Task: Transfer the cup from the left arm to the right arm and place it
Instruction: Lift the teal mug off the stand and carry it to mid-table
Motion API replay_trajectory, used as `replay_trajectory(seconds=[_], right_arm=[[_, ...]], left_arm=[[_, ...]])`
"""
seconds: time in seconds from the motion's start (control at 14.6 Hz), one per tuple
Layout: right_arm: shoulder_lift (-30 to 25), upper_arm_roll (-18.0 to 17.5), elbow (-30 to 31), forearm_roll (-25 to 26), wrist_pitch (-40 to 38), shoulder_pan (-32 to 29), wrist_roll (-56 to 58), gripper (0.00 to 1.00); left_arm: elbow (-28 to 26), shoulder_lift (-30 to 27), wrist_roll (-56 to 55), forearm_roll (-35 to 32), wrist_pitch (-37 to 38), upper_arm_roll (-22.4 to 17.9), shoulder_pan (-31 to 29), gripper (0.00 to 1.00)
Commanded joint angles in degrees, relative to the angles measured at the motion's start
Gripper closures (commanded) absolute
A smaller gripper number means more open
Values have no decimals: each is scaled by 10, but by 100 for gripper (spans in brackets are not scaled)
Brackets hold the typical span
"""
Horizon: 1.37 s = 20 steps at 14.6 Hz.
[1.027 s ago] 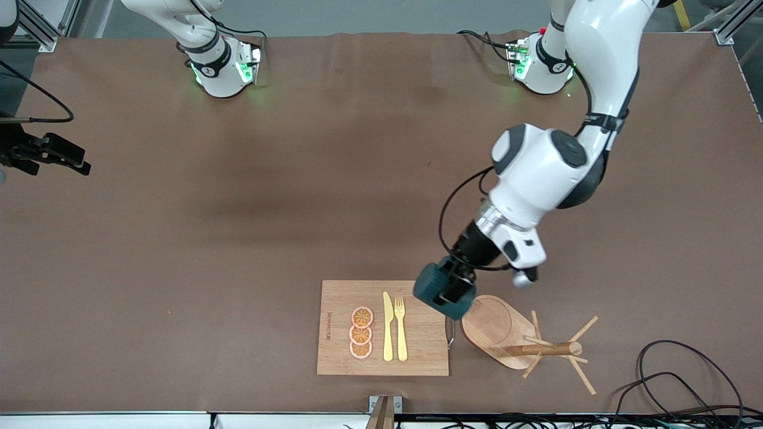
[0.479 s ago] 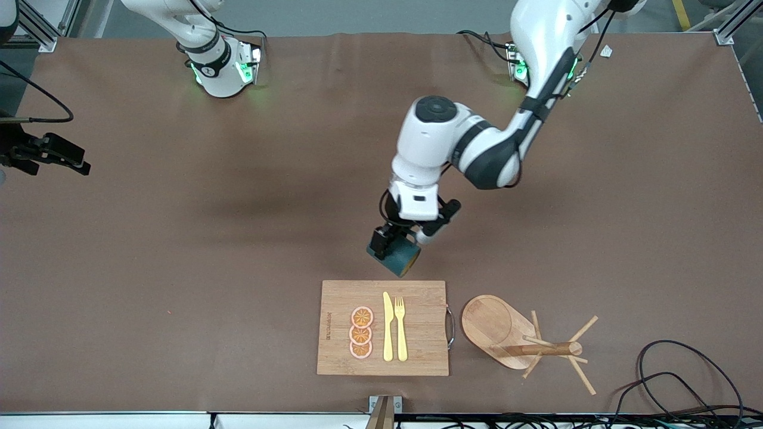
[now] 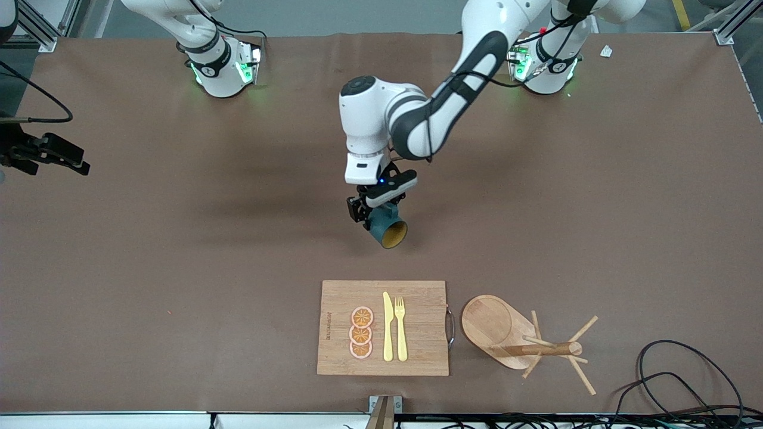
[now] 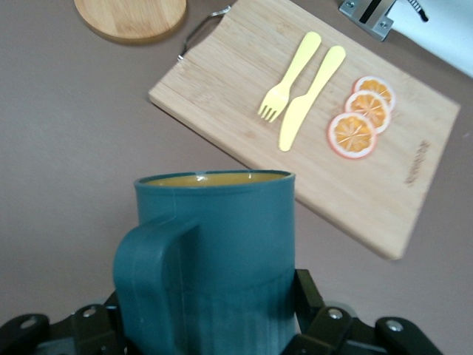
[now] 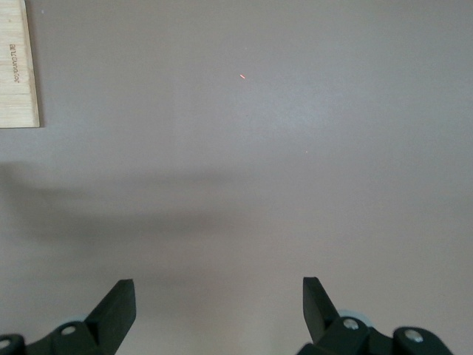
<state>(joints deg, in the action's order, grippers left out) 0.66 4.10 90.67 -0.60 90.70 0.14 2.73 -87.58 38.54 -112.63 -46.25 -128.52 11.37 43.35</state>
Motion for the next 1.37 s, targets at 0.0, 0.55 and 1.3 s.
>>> replay_trajectory(seconds=[0.0, 0.55, 1.3], right_arm=[[1, -4, -6, 3, -4, -7, 5, 0], [1, -3, -6, 2, -4, -7, 5, 0], [1, -2, -6, -1, -3, -8, 13, 0]], left_arm=[[29, 33, -21, -73, 60, -8, 30, 36], [37, 104, -171, -246, 191, -8, 106, 37], [38, 179, -219, -386, 266, -15, 168, 34]])
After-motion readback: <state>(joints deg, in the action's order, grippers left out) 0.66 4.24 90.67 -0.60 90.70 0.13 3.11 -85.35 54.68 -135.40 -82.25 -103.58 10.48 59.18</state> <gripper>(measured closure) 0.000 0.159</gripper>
